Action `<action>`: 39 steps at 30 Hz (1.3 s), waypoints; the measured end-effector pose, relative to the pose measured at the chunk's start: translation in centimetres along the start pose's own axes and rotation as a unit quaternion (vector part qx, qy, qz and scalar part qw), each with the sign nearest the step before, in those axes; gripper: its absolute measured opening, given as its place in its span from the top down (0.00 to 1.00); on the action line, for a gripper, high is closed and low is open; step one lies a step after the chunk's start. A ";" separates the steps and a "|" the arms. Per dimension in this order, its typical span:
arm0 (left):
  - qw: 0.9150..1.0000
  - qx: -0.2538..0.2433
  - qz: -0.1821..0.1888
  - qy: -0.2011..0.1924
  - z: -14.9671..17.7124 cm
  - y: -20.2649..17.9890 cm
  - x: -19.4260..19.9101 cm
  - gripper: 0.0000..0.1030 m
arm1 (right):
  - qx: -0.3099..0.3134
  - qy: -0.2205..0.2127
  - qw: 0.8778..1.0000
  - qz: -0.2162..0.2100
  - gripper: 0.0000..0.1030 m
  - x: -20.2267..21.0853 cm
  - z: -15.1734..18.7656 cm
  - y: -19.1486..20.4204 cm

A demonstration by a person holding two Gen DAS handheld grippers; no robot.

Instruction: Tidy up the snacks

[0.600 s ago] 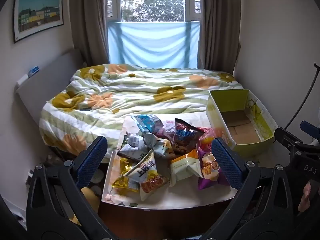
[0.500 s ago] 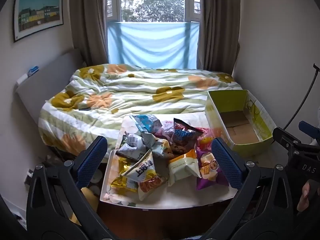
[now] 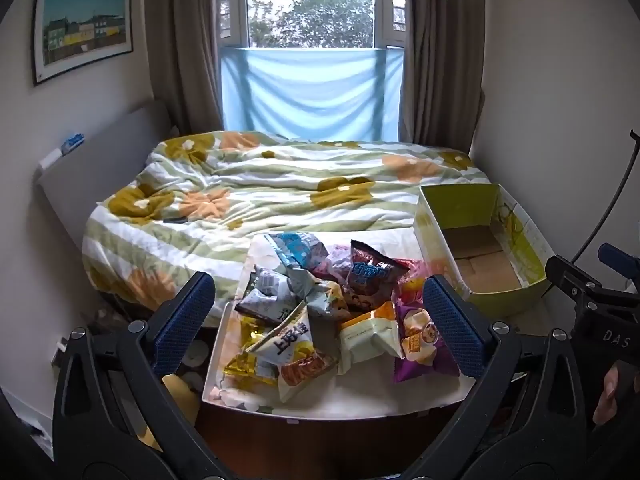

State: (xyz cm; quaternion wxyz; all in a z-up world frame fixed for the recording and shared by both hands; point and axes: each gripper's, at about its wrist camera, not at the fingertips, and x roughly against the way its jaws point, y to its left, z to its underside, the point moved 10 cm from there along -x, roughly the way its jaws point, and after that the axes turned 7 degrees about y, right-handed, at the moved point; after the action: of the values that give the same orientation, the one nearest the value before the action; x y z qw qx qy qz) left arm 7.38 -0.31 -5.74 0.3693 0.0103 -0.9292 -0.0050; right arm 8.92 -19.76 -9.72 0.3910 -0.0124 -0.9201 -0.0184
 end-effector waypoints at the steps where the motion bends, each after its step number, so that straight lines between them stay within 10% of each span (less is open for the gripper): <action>1: 1.000 -0.001 0.000 0.000 0.0 -0.1 0.0 0.00 | -0.001 -0.001 1.000 0.001 0.00 -0.1 0.0 -0.1; 39: 1.000 -0.009 0.007 0.004 0.0 -0.5 -0.6 0.00 | 0.005 0.000 1.000 0.002 0.00 -0.7 -0.6 -0.1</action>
State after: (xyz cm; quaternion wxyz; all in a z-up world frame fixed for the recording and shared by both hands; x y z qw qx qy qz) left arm 7.84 -0.83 -6.16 0.3730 0.0007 -0.9278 -0.0111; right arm 9.84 -19.90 -9.78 0.3913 -0.0119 -0.9201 -0.0129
